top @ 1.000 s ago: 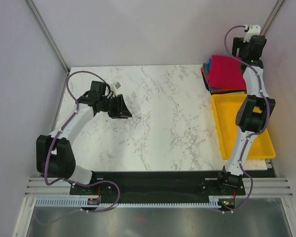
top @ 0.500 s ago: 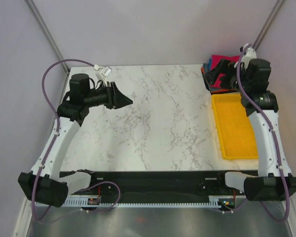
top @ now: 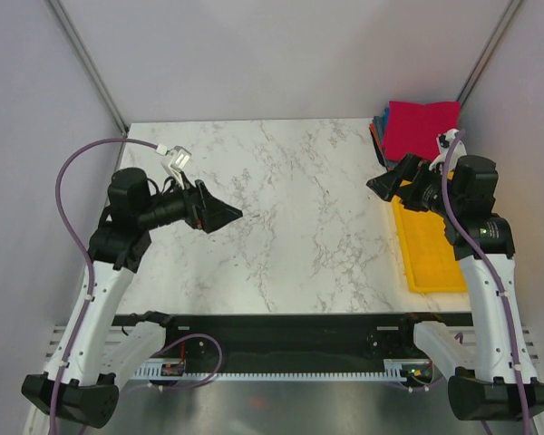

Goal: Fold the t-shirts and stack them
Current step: Reset both grippers

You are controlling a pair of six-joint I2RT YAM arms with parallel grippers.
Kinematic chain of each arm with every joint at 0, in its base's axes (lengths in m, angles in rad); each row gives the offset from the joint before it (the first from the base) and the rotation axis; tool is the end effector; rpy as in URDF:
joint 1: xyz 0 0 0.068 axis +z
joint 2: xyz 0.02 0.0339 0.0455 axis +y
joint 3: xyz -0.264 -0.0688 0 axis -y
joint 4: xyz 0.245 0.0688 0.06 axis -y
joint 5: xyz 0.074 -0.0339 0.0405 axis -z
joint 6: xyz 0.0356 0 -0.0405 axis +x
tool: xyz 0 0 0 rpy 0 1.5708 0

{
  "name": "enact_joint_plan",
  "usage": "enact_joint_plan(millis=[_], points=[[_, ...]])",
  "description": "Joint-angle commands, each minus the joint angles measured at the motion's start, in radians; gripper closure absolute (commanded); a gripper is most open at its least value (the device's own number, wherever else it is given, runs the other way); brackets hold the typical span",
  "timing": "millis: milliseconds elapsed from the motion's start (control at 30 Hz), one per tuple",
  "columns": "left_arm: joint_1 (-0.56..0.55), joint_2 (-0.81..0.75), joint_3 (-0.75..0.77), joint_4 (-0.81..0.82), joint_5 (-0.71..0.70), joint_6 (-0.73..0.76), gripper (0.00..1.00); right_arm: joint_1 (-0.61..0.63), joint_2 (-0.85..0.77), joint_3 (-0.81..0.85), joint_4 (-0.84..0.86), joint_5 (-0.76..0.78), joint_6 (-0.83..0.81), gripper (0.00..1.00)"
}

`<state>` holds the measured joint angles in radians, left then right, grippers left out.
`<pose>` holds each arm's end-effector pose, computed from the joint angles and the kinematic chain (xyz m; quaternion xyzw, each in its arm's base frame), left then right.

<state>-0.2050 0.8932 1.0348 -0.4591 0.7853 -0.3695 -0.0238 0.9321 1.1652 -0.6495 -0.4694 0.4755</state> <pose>0.1738 -0.0619 0.3822 0.1622 0.7643 -0.4507 0.4318 0.1842 0.0117 0.3977 0.0784 0.8211 0.3088 0.4736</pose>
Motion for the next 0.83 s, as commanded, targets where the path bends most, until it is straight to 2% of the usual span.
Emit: enact_joint_plan(millis=[0,233,800], points=[[-0.001,-0.045,0.019,0.011,-0.023,-0.023,0.00,-0.002,-0.004,-0.015,-0.002,0.012,0.012,0.02],[-0.001,-0.060,0.060,-0.064,-0.132,-0.003,0.00,-0.004,-0.021,-0.016,0.016,-0.032,0.028,0.02],[-0.001,-0.085,0.090,-0.079,-0.161,-0.017,0.00,-0.004,-0.044,-0.009,0.010,0.014,0.000,0.02]])
